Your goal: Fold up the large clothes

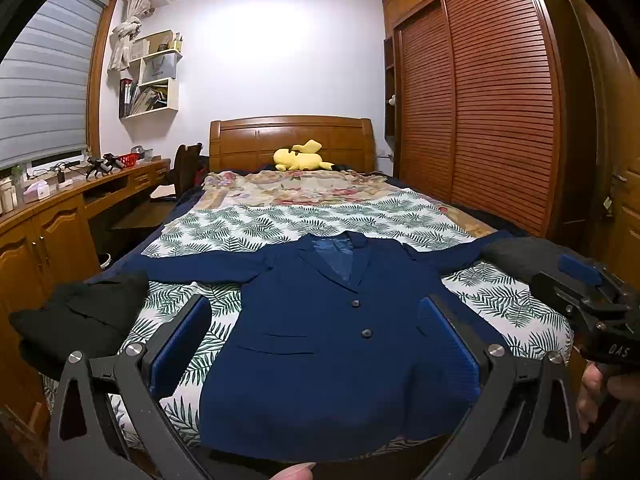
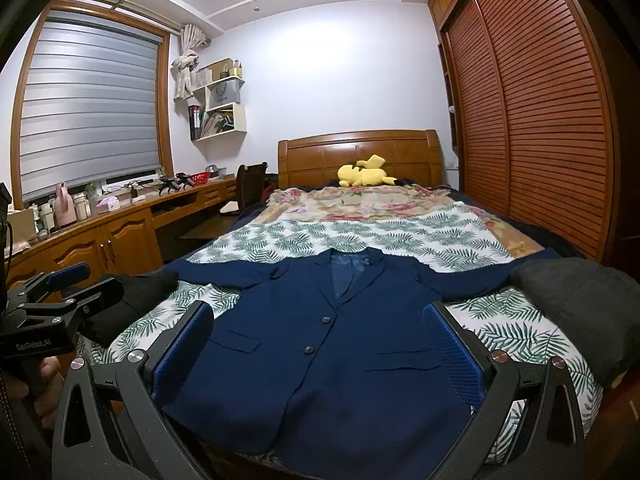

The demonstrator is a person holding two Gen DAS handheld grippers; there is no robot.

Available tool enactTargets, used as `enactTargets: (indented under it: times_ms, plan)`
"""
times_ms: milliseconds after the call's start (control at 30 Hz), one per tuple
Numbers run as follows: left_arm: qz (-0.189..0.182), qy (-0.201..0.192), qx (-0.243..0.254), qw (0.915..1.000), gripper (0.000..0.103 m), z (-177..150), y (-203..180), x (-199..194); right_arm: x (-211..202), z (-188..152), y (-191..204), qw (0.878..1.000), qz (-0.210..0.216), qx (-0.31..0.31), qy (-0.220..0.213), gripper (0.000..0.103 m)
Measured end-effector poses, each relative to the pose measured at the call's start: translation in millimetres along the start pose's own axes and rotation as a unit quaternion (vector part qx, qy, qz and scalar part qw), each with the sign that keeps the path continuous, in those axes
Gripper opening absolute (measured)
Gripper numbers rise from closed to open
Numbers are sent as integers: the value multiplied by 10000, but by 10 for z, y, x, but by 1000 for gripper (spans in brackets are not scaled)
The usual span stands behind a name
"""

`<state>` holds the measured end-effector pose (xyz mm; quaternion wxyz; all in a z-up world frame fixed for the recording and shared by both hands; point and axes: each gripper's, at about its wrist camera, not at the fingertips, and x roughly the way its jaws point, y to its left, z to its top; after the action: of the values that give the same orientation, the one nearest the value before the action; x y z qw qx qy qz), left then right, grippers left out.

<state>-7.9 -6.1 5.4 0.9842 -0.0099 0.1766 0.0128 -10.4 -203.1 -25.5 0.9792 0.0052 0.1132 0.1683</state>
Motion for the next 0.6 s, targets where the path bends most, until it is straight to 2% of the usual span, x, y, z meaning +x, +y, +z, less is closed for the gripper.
enactTargets:
  times_ms: [600]
  plan:
    - [-19,-5,10,10000,103,14,-28,0,14,-1,6,10000,-16,22,13,103]
